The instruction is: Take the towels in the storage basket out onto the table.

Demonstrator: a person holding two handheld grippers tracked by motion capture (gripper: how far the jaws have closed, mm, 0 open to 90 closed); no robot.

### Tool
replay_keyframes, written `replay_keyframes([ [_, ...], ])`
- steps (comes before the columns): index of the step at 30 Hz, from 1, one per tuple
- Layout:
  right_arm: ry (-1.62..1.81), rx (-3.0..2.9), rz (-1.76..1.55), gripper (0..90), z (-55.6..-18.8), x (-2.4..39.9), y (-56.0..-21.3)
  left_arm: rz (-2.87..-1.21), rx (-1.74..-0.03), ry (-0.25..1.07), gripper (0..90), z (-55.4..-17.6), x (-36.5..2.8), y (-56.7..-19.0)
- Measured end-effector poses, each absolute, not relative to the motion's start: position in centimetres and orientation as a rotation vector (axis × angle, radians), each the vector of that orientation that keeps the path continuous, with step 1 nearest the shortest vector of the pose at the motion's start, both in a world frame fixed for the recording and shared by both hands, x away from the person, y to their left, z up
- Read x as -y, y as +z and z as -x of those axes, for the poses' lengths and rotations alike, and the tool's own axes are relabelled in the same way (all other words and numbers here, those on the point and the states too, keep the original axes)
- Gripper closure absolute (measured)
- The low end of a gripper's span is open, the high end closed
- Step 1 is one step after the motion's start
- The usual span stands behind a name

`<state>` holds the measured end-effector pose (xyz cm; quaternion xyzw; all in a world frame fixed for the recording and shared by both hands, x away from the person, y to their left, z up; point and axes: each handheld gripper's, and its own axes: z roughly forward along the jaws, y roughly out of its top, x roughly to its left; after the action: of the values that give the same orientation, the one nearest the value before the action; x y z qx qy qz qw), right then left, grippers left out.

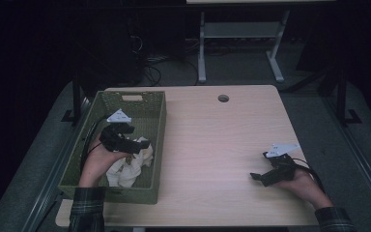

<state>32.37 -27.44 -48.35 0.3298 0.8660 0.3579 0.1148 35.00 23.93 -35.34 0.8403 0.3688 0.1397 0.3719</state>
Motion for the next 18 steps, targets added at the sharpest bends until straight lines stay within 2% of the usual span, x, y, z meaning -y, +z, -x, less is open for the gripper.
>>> replay_keyframes([
  [18, 1.049, -2.538, -0.966, 0.0, -32.4, 27.4, -48.4, -2.228, -1.058, 0.394, 13.2, -35.1, -26.0, -38.8],
])
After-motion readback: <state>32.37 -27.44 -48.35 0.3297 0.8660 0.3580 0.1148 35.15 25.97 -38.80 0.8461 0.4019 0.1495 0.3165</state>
